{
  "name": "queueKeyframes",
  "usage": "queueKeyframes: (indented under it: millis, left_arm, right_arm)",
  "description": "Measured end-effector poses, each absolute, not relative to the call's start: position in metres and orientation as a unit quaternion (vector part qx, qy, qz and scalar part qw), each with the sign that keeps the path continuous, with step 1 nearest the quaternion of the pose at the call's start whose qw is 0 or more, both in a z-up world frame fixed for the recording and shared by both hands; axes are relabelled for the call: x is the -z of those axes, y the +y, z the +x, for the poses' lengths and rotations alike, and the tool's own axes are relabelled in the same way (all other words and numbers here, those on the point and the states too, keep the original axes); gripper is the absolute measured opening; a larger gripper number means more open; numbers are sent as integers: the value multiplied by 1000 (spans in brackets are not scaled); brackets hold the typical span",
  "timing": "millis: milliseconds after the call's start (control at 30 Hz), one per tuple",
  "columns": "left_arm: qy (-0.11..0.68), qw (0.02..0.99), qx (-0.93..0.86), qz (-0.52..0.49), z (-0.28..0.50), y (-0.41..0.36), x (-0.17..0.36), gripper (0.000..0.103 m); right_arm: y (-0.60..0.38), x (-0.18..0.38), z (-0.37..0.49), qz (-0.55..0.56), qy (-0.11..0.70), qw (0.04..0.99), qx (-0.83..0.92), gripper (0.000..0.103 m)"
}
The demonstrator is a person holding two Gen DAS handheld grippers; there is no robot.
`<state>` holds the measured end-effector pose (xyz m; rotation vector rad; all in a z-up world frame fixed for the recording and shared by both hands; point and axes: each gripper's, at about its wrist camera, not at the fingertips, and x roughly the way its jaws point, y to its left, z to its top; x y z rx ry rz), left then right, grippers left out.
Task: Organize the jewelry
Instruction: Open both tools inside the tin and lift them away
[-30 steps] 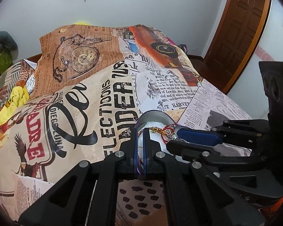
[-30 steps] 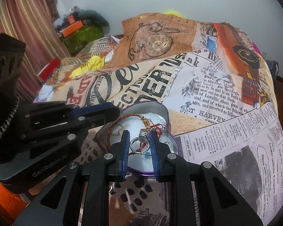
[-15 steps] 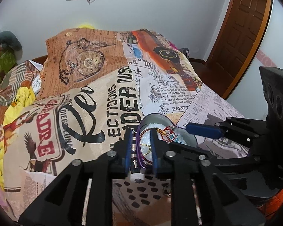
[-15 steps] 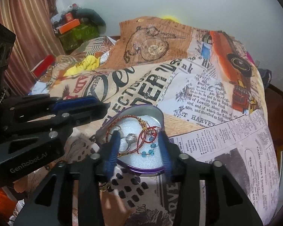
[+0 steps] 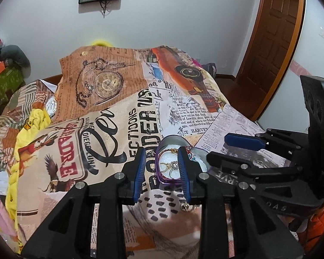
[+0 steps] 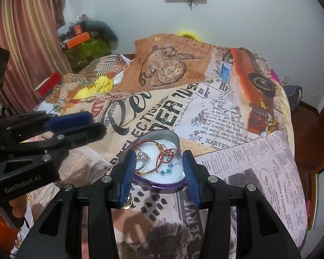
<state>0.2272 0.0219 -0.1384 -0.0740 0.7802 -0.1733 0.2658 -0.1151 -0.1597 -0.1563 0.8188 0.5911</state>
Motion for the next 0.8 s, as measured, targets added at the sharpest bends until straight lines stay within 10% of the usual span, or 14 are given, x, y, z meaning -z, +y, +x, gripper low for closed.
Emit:
queueKeyframes:
  millis: [800]
  left_arm:
    - [469,875,107,-47,193,3,196,35]
  right_arm:
    - [-146,178,229,-65,426,864,-260,41]
